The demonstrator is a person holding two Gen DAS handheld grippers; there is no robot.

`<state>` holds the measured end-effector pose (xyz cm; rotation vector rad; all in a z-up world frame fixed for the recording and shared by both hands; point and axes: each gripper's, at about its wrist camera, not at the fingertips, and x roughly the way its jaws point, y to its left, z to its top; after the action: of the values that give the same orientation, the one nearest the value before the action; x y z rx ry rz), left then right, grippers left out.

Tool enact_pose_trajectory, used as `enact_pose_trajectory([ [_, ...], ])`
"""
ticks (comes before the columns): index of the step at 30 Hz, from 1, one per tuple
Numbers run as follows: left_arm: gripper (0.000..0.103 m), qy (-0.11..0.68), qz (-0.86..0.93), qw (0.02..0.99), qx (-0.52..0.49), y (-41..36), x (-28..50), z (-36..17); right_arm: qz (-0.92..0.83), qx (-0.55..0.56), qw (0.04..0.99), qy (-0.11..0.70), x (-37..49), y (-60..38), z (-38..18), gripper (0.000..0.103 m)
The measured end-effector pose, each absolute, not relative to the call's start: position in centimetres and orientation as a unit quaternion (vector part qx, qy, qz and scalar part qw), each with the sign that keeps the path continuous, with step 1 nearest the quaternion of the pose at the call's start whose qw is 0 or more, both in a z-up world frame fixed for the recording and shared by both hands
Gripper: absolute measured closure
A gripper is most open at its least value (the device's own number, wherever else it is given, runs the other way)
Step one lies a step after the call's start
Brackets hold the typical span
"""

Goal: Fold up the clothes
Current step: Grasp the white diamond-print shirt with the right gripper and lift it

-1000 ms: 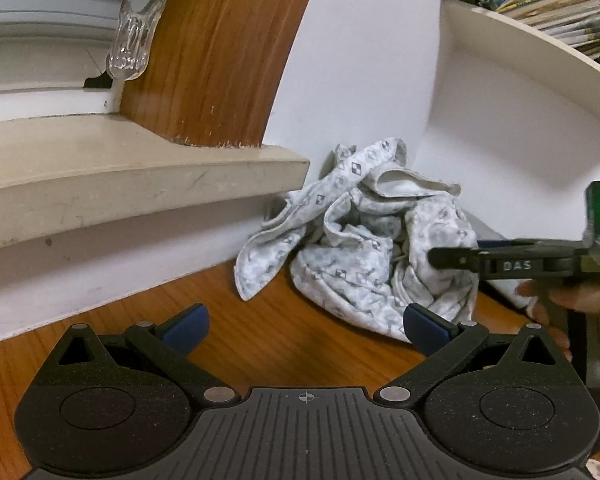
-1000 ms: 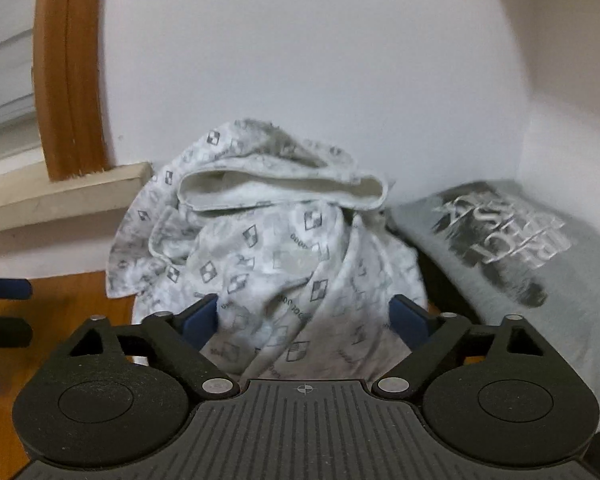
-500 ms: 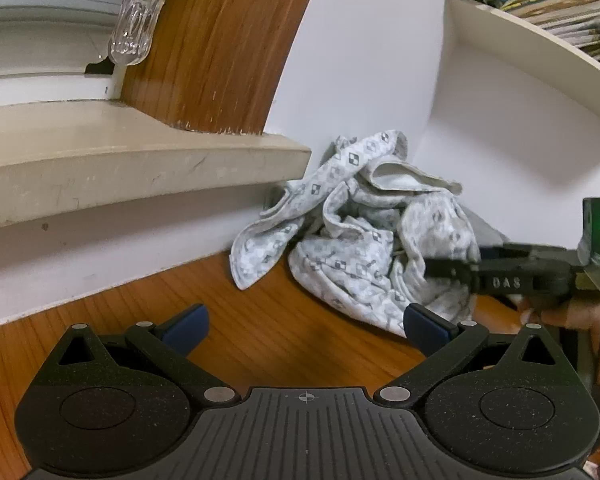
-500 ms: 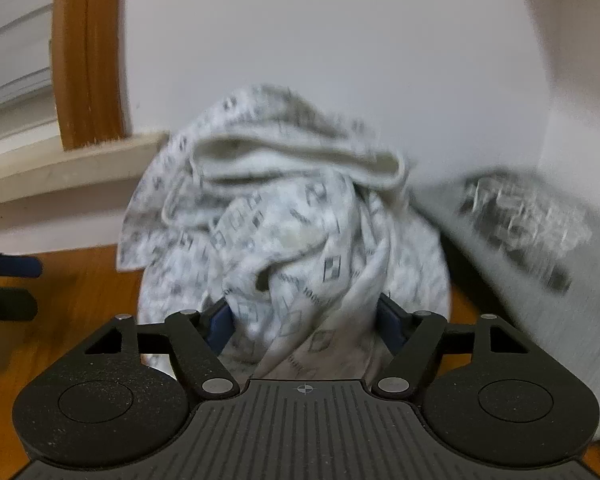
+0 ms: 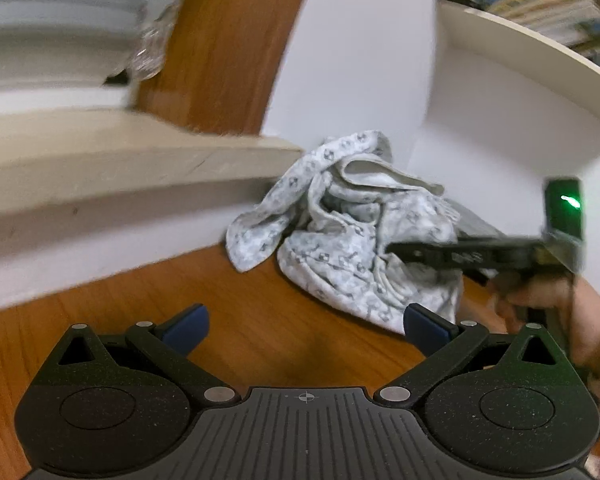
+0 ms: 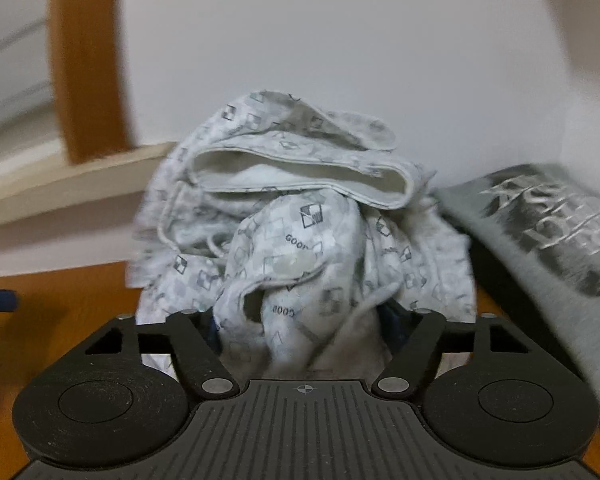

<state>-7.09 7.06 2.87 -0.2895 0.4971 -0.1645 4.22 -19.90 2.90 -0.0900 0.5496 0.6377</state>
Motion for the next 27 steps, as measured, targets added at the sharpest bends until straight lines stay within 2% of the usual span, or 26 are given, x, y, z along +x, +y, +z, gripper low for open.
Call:
enact_pose_trajectory([
  [3, 0.0, 0.244, -0.074, 0.951, -0.173, 6.7, -7.8, 2.5, 0.339, -0.029, 0.899, 0.275, 3.0, -20.2, 2.6, 0.036],
  [12, 0.0, 0.231, -0.074, 0.961, -0.134, 7.8, -12.4, 3.2, 0.434, -0.066, 0.85, 0.292, -5.7, -18.5, 3.1, 0.036],
  [17, 0.0, 0.23, -0.059, 0.962, -0.134, 10.7, -15.5, 3.6, 0.47, -0.092, 0.829, 0.29, -10.1, -19.2, 4.6, 0.031],
  [27, 0.0, 0.228, -0.061, 0.961, -0.143, 11.9, -16.5, 4.3, 0.436, -0.063, 0.864, 0.243, -9.0, -22.3, 9.4, 0.024],
])
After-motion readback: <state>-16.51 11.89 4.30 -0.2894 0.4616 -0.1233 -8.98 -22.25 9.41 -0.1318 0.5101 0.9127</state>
